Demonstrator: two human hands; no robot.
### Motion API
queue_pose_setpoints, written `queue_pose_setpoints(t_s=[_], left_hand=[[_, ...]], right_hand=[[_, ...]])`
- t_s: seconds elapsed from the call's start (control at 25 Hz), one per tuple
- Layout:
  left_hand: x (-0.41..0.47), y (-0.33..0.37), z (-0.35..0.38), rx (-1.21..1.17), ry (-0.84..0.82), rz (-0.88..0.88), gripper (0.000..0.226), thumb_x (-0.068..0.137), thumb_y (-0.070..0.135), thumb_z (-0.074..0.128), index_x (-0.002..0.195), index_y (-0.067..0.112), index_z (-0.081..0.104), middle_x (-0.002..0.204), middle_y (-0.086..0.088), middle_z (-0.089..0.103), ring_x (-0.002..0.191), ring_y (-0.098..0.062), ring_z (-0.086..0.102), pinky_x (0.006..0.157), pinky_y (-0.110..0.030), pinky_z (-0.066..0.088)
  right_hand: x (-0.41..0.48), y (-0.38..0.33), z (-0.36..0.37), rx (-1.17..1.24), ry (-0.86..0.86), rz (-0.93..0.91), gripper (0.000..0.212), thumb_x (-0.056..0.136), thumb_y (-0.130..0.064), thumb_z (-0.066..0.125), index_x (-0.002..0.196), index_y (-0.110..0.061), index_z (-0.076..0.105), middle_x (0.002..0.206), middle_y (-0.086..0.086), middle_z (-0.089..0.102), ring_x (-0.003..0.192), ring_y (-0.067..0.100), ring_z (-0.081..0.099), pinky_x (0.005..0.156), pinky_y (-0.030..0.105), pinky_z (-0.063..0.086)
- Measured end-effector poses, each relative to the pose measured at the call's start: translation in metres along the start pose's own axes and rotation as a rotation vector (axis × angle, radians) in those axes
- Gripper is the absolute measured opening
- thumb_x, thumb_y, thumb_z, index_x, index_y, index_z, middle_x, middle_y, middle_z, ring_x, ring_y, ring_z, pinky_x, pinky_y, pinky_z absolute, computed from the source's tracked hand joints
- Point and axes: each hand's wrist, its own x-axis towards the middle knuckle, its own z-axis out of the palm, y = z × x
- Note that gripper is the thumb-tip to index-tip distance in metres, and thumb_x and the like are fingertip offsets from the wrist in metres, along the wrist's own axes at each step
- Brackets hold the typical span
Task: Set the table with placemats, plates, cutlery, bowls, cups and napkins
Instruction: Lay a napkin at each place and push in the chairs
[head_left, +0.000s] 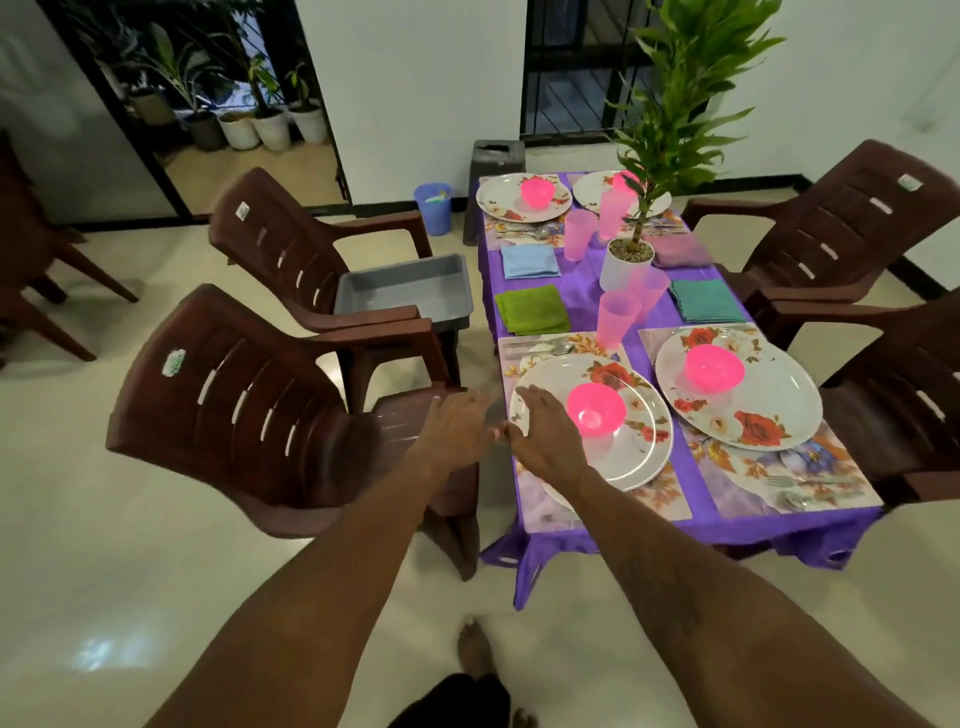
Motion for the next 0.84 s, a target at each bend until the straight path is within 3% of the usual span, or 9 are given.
queue_pose_setpoints(t_s=[0.08,0.16,0.28,0.6,0.84], left_hand=[[-0.024,-0.024,0.0,-0.014,-0.012,-0.038,0.067,0.099,0.05,0.057,0.155,0.017,0.04,0.161,-0.009,0.039,0.149,-0.03,0.034,0.121,-0.06,0.025],[-0.042,-0.056,0.001,-0.006,-0.012,-0.052,0.069,0.097,0.053,0.056,0.156,0.02,0.039,0.164,-0.006,0.036,0.151,-0.027,0.032,0.121,-0.058,0.027],[-0.068,-0.099,-0.01,-0.015,0.027,-0.08,0.071,0.094,0.054,0.061,0.154,0.021,0.042,0.16,-0.006,0.042,0.146,-0.028,0.04,0.117,-0.054,0.034],[-0.112,-0.262,-0.045,-0.042,0.021,-0.057,0.065,0.094,0.045,0.064,0.15,0.018,0.044,0.148,-0.007,0.049,0.137,-0.032,0.046,0.115,-0.058,0.033],[-0.122,-0.394,-0.098,-0.031,0.053,-0.052,0.067,0.093,0.043,0.066,0.15,0.015,0.046,0.149,-0.01,0.049,0.141,-0.034,0.044,0.117,-0.061,0.031]], right_hand=[[-0.014,-0.02,0.014,-0.021,-0.011,-0.018,0.064,0.095,-0.035,0.068,0.15,-0.01,0.048,0.153,0.013,0.05,0.145,0.032,0.041,0.12,0.041,0.031],[-0.022,-0.041,0.028,-0.042,-0.025,-0.021,0.065,0.096,-0.037,0.066,0.151,-0.012,0.046,0.156,0.011,0.047,0.147,0.03,0.039,0.121,0.04,0.029],[-0.028,-0.077,0.058,-0.068,-0.052,-0.04,0.066,0.096,-0.04,0.066,0.153,-0.017,0.044,0.158,0.007,0.045,0.149,0.028,0.036,0.12,0.041,0.03],[-0.004,-0.214,0.166,-0.095,-0.065,-0.022,0.065,0.098,-0.038,0.064,0.155,-0.015,0.041,0.16,0.008,0.041,0.151,0.025,0.033,0.122,0.042,0.03],[0.032,-0.326,0.236,-0.044,0.0,0.021,0.054,0.096,-0.036,0.067,0.142,-0.013,0.052,0.144,0.009,0.057,0.137,0.029,0.05,0.112,0.043,0.041]])
